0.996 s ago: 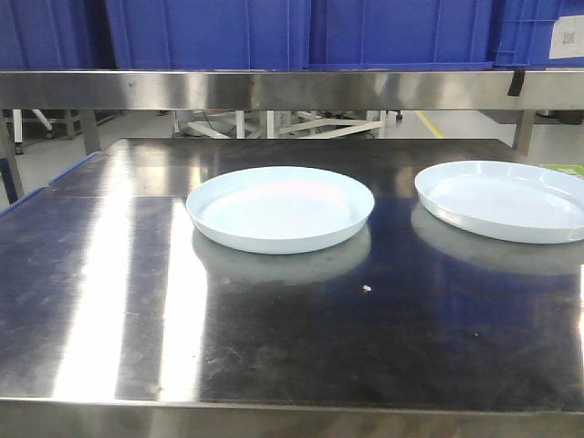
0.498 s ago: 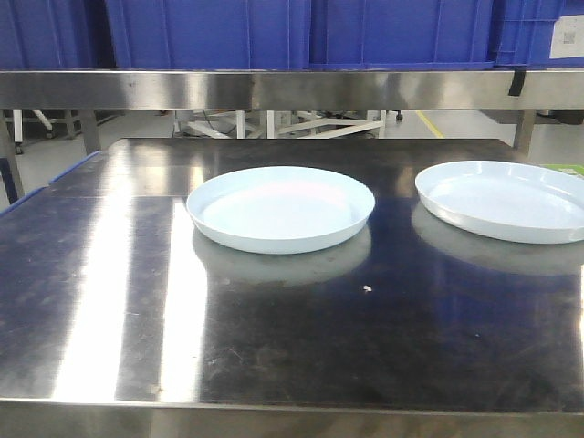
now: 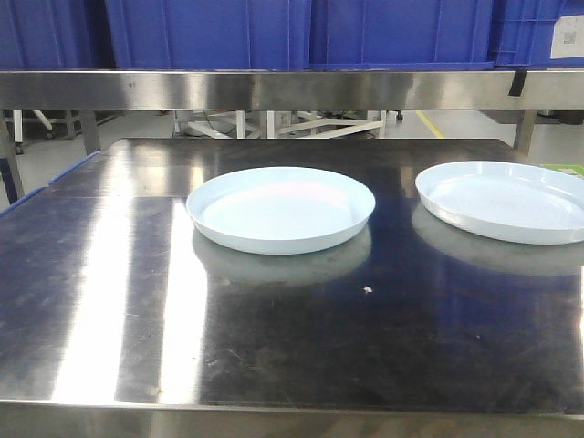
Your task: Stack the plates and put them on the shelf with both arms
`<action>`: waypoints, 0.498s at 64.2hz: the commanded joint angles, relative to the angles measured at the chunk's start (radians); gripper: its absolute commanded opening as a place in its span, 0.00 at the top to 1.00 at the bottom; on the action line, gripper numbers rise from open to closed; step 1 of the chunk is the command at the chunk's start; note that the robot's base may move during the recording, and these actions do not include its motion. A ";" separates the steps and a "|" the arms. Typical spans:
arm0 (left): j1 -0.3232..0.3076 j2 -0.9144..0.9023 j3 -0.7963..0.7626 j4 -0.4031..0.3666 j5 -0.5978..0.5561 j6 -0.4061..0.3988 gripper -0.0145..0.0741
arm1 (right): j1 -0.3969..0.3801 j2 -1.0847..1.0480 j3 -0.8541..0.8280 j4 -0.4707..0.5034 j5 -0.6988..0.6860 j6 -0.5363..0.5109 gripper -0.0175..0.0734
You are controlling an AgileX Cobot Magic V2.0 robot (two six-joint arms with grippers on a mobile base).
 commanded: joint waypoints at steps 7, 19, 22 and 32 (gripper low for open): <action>0.001 0.007 -0.038 -0.003 -0.090 -0.003 0.74 | -0.004 0.272 -0.135 -0.005 -0.067 -0.014 0.75; 0.001 0.007 -0.038 -0.003 -0.090 -0.003 0.74 | -0.004 0.488 -0.250 -0.005 -0.068 -0.014 0.75; 0.001 0.007 -0.038 -0.003 -0.090 -0.003 0.74 | -0.004 0.530 -0.286 -0.005 -0.062 -0.013 0.75; 0.001 0.007 -0.038 -0.003 -0.090 -0.003 0.74 | -0.004 0.680 -0.411 -0.005 -0.011 -0.013 0.75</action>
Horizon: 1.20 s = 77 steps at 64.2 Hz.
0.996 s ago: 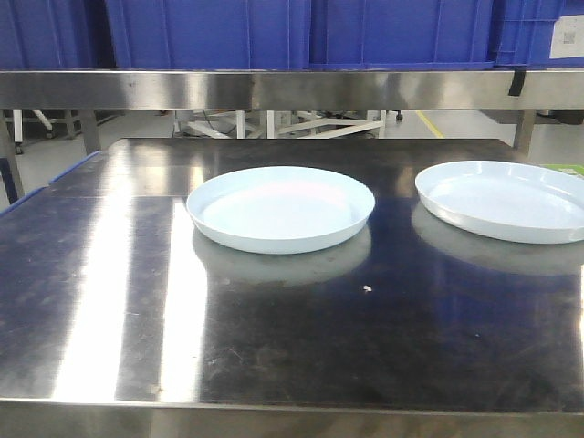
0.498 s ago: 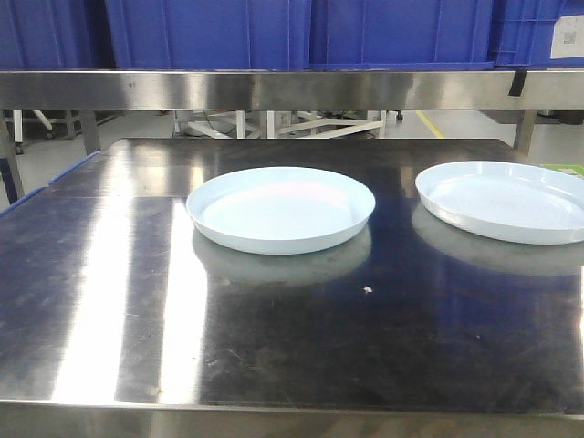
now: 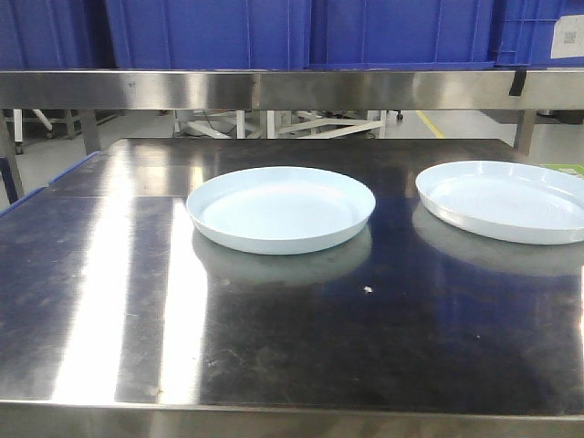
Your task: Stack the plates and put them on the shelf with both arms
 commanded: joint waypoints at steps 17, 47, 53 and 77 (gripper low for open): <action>0.001 0.007 -0.038 -0.003 -0.090 -0.003 0.74 | -0.036 0.248 -0.259 0.012 0.057 -0.010 0.75; 0.001 0.007 -0.038 -0.003 -0.090 -0.003 0.74 | -0.179 0.614 -0.668 0.069 0.534 -0.011 0.71; 0.001 0.007 -0.038 -0.003 -0.090 -0.003 0.74 | -0.179 0.697 -0.764 0.063 0.600 -0.011 0.60; 0.001 0.007 -0.038 -0.003 -0.090 -0.003 0.74 | -0.188 0.972 -1.086 -0.053 0.709 0.024 0.37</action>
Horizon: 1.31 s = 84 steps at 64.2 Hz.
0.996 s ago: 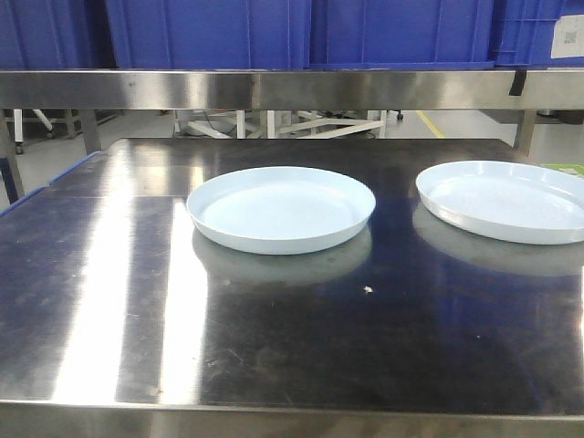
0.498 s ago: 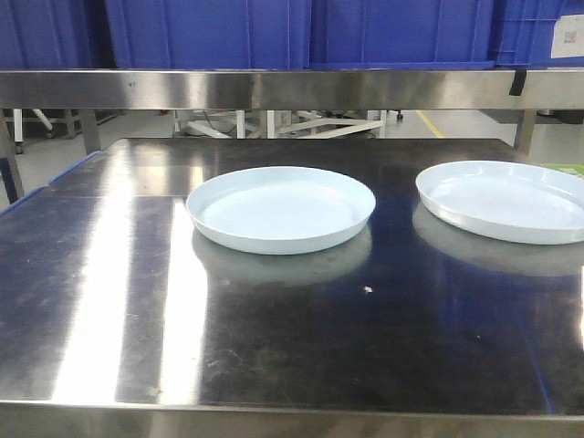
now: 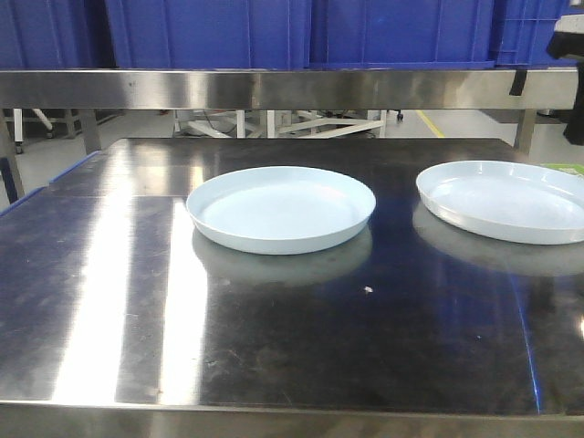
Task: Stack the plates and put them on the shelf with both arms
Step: 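Move the right gripper to the rim of the other white plate and grasp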
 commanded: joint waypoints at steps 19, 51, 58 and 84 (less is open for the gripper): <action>0.001 0.007 -0.038 -0.003 -0.089 -0.003 0.74 | -0.009 0.107 -0.144 -0.053 0.027 0.007 0.37; 0.001 0.007 -0.038 -0.003 -0.089 -0.003 0.74 | -0.009 0.134 -0.142 -0.053 0.048 0.007 0.38; 0.001 0.007 -0.038 -0.003 -0.089 -0.003 0.74 | -0.009 0.134 -0.142 -0.053 0.053 0.007 0.38; 0.001 0.007 -0.038 -0.003 -0.089 -0.003 0.74 | -0.009 0.150 -0.141 -0.053 0.078 0.007 0.55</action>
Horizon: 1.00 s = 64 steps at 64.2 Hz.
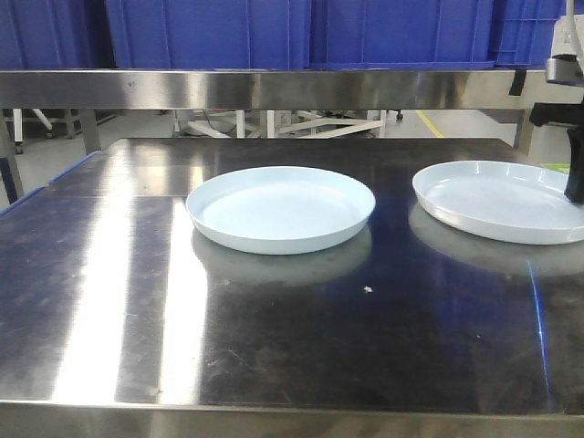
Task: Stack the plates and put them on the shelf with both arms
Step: 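Move the right gripper to the rim of the other white plate and grasp, then lift the plate with the right gripper and lower it onto the centered plate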
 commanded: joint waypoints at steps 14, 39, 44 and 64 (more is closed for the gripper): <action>0.001 0.007 -0.038 -0.003 -0.087 -0.003 0.74 | -0.012 -0.060 -0.032 0.003 0.003 -0.003 0.58; 0.001 0.007 -0.038 -0.003 -0.087 -0.003 0.74 | -0.064 -0.171 -0.054 0.047 0.023 0.007 0.74; 0.001 0.007 -0.038 -0.003 -0.087 -0.003 0.74 | -0.064 -0.197 -0.054 0.086 0.025 0.012 0.74; 0.001 0.007 -0.038 -0.003 -0.087 -0.003 0.74 | 0.076 -0.228 -0.053 0.228 0.018 0.013 0.75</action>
